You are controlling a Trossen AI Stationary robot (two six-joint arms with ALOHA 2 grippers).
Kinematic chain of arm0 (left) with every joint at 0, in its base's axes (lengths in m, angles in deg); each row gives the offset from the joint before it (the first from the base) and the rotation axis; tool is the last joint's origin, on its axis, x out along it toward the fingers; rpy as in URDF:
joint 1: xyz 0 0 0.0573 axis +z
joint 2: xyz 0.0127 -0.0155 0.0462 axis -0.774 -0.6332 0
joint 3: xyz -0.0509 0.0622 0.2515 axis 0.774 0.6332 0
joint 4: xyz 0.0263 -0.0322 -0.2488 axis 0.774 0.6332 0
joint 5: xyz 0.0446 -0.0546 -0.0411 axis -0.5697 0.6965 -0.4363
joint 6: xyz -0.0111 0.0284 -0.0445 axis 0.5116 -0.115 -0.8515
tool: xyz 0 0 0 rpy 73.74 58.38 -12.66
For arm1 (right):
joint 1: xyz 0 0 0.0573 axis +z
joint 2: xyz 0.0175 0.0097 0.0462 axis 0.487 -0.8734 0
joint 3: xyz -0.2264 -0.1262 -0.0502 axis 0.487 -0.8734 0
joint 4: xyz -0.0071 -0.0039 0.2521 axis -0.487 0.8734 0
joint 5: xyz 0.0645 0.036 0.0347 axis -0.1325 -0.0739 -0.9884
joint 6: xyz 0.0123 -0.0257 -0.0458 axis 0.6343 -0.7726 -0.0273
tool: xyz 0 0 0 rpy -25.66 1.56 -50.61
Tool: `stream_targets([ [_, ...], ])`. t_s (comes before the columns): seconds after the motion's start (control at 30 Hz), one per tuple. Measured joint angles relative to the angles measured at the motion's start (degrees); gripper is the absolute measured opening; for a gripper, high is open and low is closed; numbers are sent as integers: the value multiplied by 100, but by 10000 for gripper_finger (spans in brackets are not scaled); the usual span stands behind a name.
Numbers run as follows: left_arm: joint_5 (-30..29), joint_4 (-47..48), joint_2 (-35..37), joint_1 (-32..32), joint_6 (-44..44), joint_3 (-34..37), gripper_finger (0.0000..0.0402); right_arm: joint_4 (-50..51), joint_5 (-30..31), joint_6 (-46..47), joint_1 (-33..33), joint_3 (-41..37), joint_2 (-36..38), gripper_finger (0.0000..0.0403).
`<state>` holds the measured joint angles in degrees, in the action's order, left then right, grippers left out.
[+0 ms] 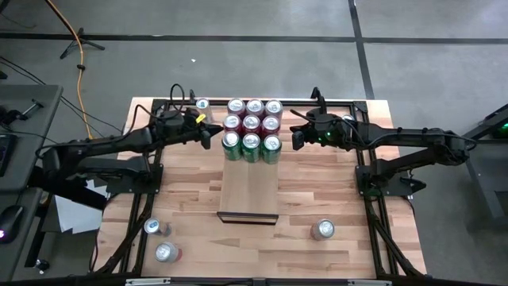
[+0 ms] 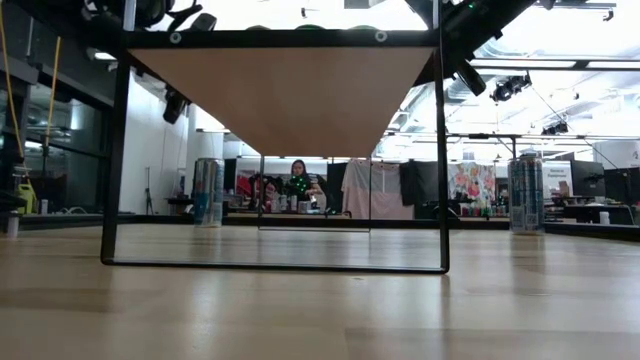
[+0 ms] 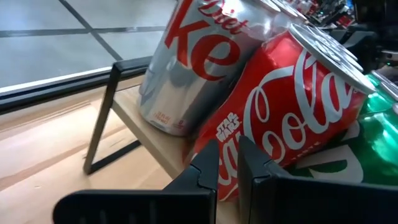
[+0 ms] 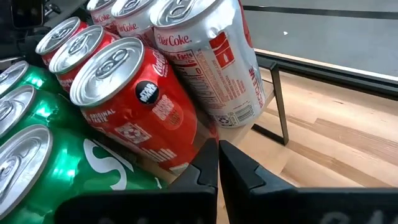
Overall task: Place canned beverage on shelf
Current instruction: Put the bottom right pink white soda can on the shelf
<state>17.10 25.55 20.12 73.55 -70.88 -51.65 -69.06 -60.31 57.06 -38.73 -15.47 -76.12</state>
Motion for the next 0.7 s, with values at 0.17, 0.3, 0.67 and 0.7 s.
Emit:
stream_targets([
  [0.17,70,-13,-79,-2,-43,0,0,0,0,-43,0,0,-2,0],
  [0.3,101,-20,-81,-2,14,0,0,0,2,-175,0,0,-2,0],
  [0.67,128,450,921,116,655,-151,0,2,4,-909,0,0,675,0],
  [0.7,161,439,1046,114,759,-217,0,-15,4,-966,0,0,782,0],
])
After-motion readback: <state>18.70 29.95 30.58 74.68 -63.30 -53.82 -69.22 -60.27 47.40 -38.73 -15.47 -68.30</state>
